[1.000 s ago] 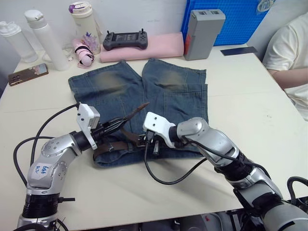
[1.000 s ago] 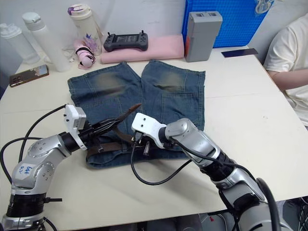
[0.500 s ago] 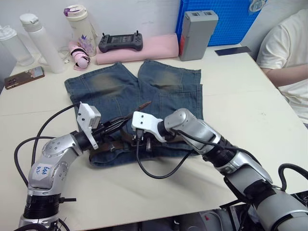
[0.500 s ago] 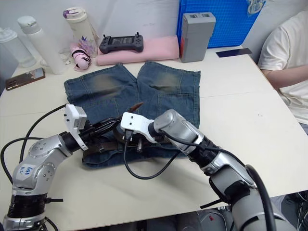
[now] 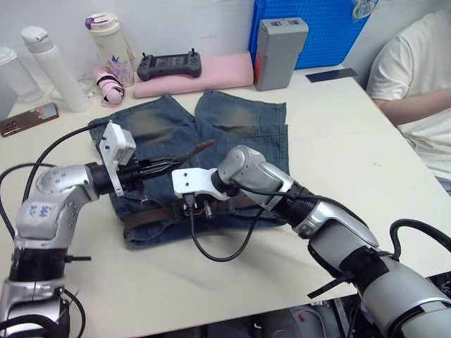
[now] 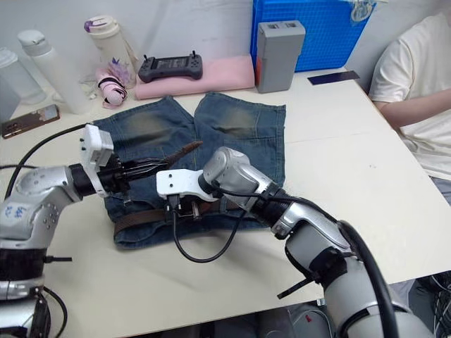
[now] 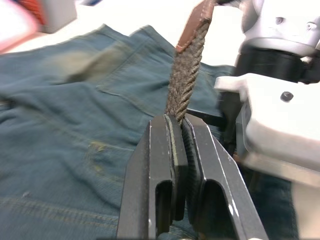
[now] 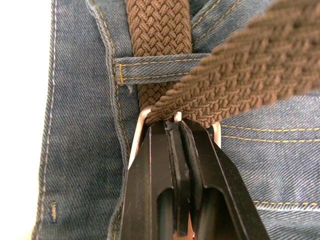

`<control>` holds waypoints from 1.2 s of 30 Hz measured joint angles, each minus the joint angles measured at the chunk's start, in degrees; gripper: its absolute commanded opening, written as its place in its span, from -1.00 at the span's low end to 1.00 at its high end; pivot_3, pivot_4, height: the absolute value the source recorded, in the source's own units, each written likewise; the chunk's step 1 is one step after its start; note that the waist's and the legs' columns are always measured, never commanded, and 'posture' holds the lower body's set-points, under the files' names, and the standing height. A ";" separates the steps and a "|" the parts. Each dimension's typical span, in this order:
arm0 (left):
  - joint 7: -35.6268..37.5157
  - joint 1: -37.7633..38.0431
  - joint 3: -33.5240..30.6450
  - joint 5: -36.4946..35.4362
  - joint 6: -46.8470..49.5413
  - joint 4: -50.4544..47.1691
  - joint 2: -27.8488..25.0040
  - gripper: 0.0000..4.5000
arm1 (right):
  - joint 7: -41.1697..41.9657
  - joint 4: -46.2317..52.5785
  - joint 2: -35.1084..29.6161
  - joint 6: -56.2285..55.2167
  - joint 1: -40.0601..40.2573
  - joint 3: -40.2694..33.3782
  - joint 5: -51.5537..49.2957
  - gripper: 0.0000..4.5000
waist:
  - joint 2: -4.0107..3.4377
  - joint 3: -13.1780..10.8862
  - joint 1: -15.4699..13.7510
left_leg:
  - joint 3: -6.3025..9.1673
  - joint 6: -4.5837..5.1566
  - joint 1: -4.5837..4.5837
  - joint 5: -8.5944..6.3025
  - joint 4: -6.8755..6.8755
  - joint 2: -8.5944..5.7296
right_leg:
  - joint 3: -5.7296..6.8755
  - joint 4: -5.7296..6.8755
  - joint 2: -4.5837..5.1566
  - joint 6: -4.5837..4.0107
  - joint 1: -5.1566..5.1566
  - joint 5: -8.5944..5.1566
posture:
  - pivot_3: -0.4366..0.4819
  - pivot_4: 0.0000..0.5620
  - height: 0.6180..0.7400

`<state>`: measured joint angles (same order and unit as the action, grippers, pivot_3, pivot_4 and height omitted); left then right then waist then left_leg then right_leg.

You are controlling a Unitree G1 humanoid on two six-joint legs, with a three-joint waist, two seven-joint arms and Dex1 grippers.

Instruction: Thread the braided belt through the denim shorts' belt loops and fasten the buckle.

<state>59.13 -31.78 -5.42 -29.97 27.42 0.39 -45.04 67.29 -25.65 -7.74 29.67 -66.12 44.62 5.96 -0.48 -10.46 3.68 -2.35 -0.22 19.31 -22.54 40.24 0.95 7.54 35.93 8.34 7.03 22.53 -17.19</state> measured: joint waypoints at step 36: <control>9.12 -21.08 8.00 9.28 -4.19 14.96 13.64 -1.00 | 1.13 8.15 -1.31 -2.42 9.72 -9.31 8.62 -0.89 | 0.06 0.08 -1.89 | 0.20 0.01 0.04 0.24 -0.17 -0.09 | 0.05 0.00 0.12 -0.04 -0.01 -0.02 | -0.05 -0.47 0.42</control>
<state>68.25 -52.86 2.58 -20.69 23.23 15.34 -31.40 68.41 -17.50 -9.05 27.25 -56.41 35.31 14.58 -0.42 -10.38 1.79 -2.16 -0.22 19.35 -22.31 40.07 0.86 7.59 35.93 8.46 7.00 22.52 -17.21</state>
